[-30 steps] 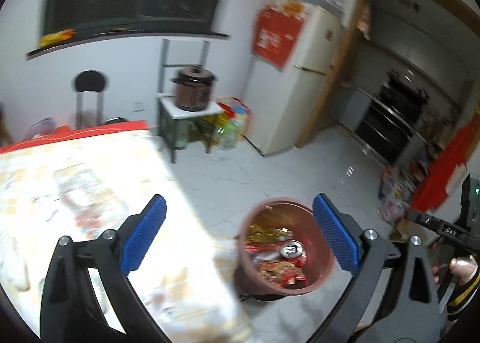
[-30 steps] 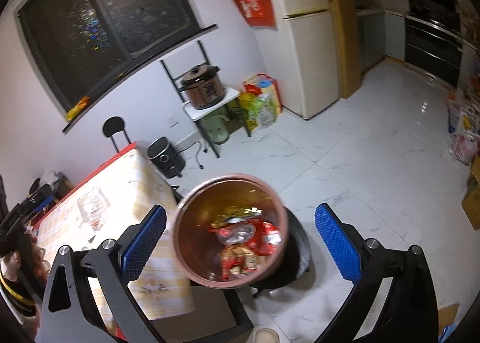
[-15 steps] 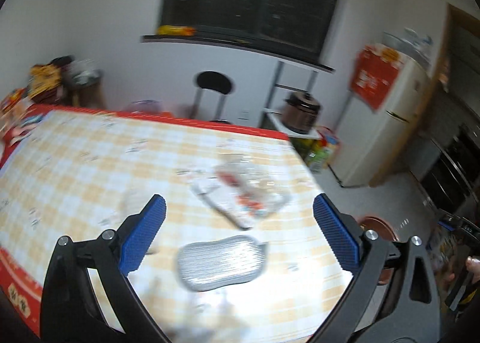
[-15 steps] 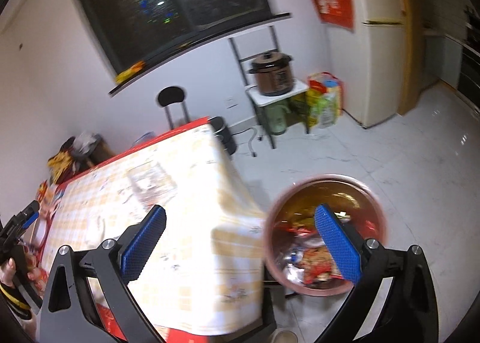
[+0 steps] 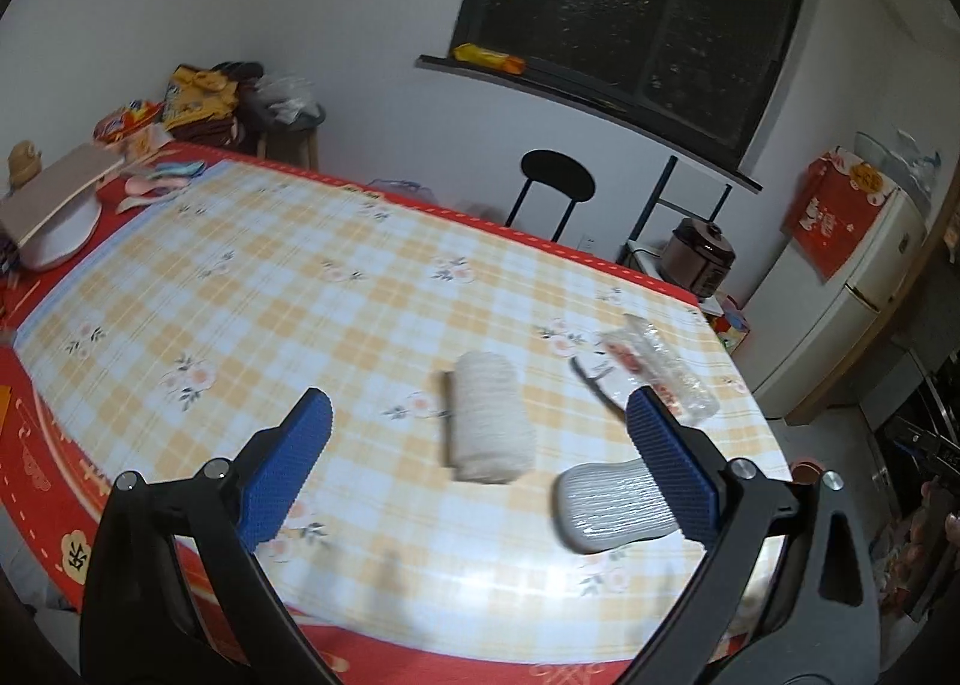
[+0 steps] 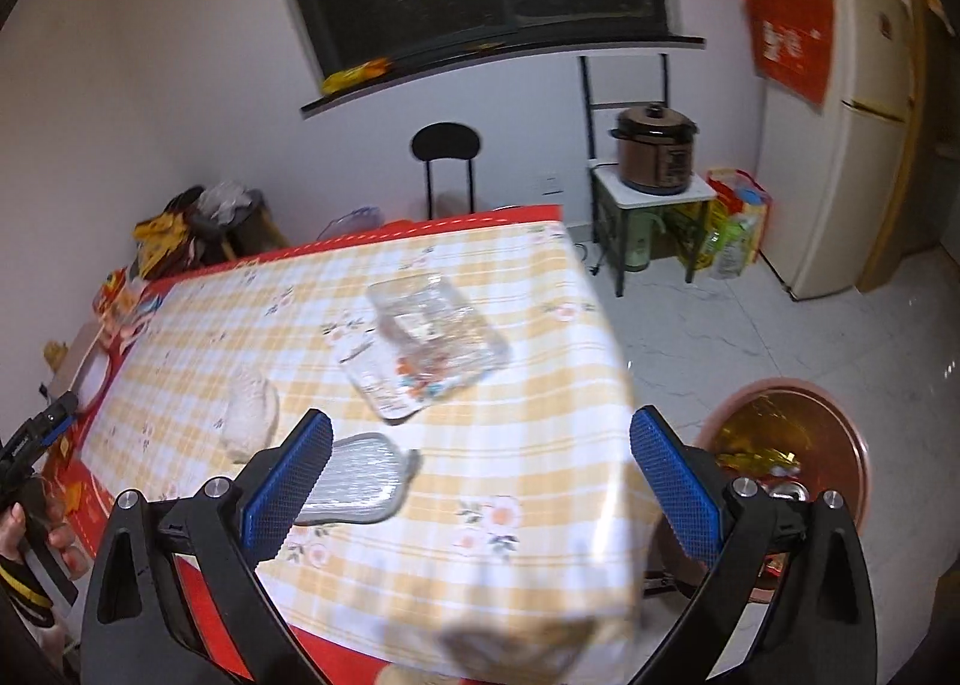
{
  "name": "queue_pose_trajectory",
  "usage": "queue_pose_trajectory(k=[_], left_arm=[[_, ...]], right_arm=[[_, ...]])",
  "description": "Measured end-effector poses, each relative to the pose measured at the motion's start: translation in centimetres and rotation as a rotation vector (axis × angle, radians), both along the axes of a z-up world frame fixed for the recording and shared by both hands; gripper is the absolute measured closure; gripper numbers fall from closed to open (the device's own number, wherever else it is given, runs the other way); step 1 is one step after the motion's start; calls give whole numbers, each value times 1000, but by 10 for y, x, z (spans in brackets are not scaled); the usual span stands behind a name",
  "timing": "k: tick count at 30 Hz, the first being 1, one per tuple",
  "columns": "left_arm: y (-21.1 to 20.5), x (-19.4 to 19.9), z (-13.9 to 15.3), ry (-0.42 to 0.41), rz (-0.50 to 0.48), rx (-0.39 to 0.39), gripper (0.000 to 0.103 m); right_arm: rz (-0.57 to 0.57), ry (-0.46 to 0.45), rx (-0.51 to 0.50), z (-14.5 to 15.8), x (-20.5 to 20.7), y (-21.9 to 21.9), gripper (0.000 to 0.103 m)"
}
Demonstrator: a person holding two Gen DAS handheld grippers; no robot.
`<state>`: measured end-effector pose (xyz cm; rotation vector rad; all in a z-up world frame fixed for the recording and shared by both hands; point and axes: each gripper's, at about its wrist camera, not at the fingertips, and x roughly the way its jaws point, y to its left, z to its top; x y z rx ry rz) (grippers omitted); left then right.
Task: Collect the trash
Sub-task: 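Move both grippers back over the table, then grasp the white bubble-wrap roll with the left gripper while the right gripper grasps the clear plastic tray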
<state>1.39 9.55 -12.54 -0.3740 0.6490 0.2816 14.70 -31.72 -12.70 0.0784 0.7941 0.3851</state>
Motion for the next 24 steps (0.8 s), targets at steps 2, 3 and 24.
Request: queue_pose_trajectory(k=[2, 3, 24], left_arm=[[13, -2, -7, 11, -4, -6, 6], [18, -3, -10, 16, -6, -9, 6], [23, 131, -119, 181, -289, -151, 6]], right_arm=[[10, -2, -10, 0, 0, 17, 5], [13, -3, -14, 0, -1, 25, 5], [-101, 72, -106, -28, -13, 93, 5]])
